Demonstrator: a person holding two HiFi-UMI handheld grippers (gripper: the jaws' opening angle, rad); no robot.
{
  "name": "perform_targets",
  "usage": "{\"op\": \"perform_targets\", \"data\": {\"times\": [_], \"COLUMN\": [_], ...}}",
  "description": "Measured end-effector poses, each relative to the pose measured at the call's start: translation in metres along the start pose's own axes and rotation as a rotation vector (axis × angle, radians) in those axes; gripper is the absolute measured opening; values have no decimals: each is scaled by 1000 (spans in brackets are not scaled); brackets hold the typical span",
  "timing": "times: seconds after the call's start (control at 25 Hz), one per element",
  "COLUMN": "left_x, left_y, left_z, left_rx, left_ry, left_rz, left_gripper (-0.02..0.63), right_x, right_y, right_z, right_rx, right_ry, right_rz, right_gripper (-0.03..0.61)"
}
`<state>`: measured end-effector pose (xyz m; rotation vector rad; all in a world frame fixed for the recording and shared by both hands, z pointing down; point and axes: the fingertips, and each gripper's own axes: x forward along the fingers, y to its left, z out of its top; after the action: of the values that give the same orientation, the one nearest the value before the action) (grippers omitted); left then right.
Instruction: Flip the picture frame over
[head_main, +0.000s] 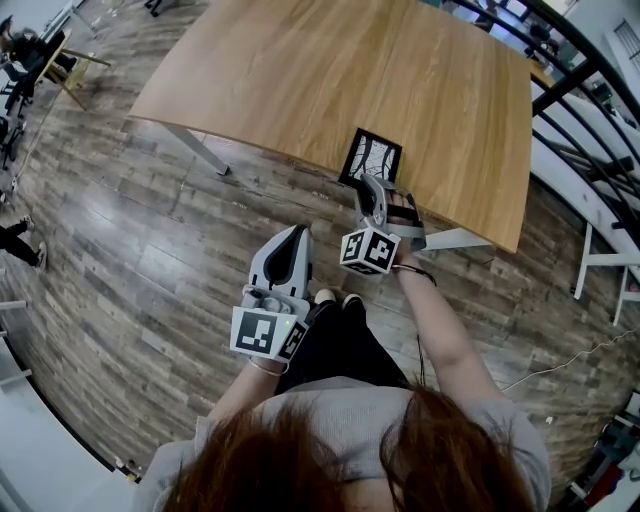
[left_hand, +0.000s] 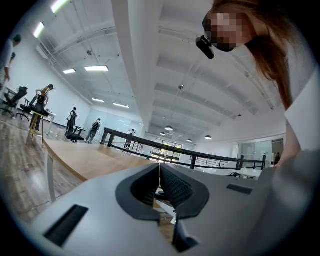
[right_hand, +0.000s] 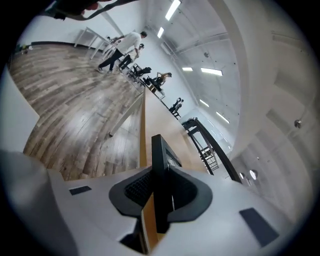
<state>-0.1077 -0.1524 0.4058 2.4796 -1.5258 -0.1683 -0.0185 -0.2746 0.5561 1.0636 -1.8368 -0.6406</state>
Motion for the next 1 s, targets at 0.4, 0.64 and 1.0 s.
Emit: {"op": "perform_targets", "data": {"times": [0.4,0.64,1.0], "left_x": [2,10,18], "left_y": [-3,-5,-10], "left_z": [7,9,7], "left_rx": [-16,-24,-18], "left_ry": [-18,-16,-5], "left_rz": [-27,-36,-60], "left_gripper": [8,8,8], "right_x": [-20,-33,-49], "right_y": [-36,-76,-95], "right_z": [21,25,-12], "right_rx": [301,789,1614], "right_ry": [-78,-204,-373], "right_rz": [-27,-102,-287], "right_gripper": [87,87,86]}}
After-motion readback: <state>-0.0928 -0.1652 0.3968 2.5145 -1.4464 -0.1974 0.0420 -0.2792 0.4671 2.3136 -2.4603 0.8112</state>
